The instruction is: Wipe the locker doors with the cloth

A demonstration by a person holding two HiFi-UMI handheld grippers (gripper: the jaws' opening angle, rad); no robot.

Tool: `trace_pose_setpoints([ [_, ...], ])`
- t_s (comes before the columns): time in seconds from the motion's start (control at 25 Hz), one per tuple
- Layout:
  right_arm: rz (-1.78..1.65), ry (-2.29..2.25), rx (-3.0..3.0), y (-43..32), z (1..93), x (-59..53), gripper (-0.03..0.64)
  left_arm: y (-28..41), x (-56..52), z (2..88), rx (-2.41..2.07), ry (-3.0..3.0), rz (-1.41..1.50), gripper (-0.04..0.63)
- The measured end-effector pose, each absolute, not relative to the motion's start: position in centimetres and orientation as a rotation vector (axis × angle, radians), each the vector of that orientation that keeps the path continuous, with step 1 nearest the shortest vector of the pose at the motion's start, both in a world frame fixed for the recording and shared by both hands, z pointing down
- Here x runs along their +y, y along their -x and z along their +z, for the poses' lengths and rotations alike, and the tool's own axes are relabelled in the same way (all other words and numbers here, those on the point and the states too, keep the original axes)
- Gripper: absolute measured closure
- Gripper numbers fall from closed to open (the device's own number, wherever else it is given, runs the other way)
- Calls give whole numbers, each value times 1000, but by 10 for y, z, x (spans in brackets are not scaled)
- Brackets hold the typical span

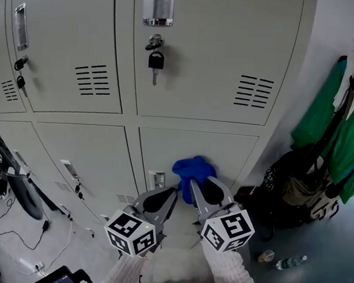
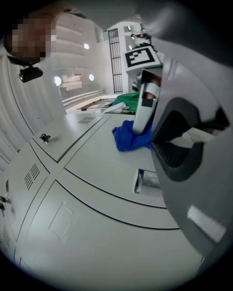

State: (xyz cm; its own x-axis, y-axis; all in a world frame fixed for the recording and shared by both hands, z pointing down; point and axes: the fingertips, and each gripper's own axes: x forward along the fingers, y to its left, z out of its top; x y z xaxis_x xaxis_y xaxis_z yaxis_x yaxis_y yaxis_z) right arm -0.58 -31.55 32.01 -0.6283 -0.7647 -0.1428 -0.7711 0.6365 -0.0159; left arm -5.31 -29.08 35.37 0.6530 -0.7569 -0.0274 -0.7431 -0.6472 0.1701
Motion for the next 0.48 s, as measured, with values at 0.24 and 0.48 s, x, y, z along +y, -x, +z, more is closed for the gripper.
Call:
trace_pose_setpoints([
  [0.24, -58, 1322, 2769, 7, 366, -317, 560, 47, -290, 391, -1215, -2670, -66, 589],
  [0.48, -180, 1358, 2813, 8, 409, -318, 560, 49, -291, 423, -1200, -2595, -25, 589],
])
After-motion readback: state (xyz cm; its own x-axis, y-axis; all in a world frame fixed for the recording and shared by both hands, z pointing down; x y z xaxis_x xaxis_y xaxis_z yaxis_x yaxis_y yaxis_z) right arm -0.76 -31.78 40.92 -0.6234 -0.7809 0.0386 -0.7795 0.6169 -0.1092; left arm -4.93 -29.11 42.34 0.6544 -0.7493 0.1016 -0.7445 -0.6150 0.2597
